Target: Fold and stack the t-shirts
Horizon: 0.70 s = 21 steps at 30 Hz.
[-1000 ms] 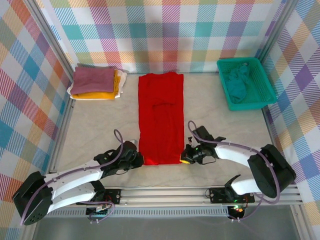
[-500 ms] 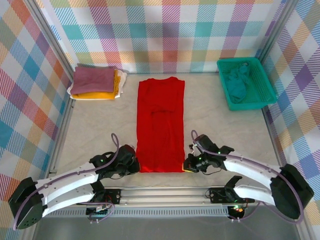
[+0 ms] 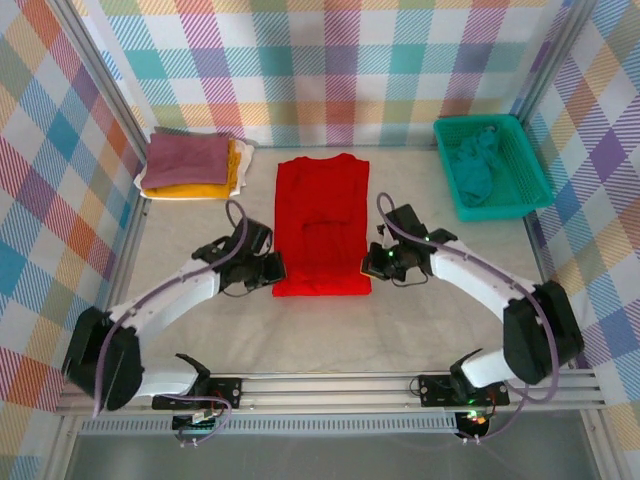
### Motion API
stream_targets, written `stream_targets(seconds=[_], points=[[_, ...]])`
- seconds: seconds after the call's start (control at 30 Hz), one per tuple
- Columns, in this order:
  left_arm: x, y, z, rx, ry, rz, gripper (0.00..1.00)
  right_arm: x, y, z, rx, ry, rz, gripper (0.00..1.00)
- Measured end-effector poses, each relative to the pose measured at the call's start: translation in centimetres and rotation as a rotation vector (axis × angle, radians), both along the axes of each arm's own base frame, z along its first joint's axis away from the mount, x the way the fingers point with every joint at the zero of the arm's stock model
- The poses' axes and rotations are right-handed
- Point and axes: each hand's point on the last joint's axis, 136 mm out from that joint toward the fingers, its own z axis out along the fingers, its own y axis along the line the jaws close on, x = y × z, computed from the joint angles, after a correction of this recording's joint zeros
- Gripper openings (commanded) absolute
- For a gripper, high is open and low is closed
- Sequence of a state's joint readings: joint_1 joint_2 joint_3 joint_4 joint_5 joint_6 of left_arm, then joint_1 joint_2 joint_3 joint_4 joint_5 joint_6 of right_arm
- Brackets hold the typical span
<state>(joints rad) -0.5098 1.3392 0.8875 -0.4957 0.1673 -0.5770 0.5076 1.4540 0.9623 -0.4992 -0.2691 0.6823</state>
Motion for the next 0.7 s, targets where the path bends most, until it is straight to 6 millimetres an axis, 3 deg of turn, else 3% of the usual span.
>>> stream_targets(seconds=[0.23, 0.5, 0.53, 0.57, 0.63, 0.7], points=[[5.1, 0.7, -0.3, 0.058, -0.018, -0.019, 0.0, 5.3, 0.1, 0.0, -0.038, -0.059, 0.0, 0.0], [10.8, 0.6, 0.6, 0.086, -0.078, -0.04, 0.0, 9.6, 0.2, 0.1, -0.053, -0.11, -0.008, 0.0], [11.4, 0.6, 0.4, 0.091, -0.079, -0.041, 0.0, 10.1, 0.2, 0.1, -0.055, -0.115, -0.011, 0.04], [12.0, 0.7, 0.3, 0.095, -0.079, -0.044, 0.08, 10.5, 0.2, 0.1, -0.057, -0.118, -0.016, 0.15], [13.5, 0.8, -0.1, 0.105, -0.081, -0.044, 0.36, 12.0, 0.3, 0.1, -0.057, -0.133, -0.019, 0.41], [15.1, 1.0, -0.6, 0.126, -0.087, -0.042, 0.5, 13.6, 0.2, -0.1, -0.056, -0.137, -0.029, 0.42]])
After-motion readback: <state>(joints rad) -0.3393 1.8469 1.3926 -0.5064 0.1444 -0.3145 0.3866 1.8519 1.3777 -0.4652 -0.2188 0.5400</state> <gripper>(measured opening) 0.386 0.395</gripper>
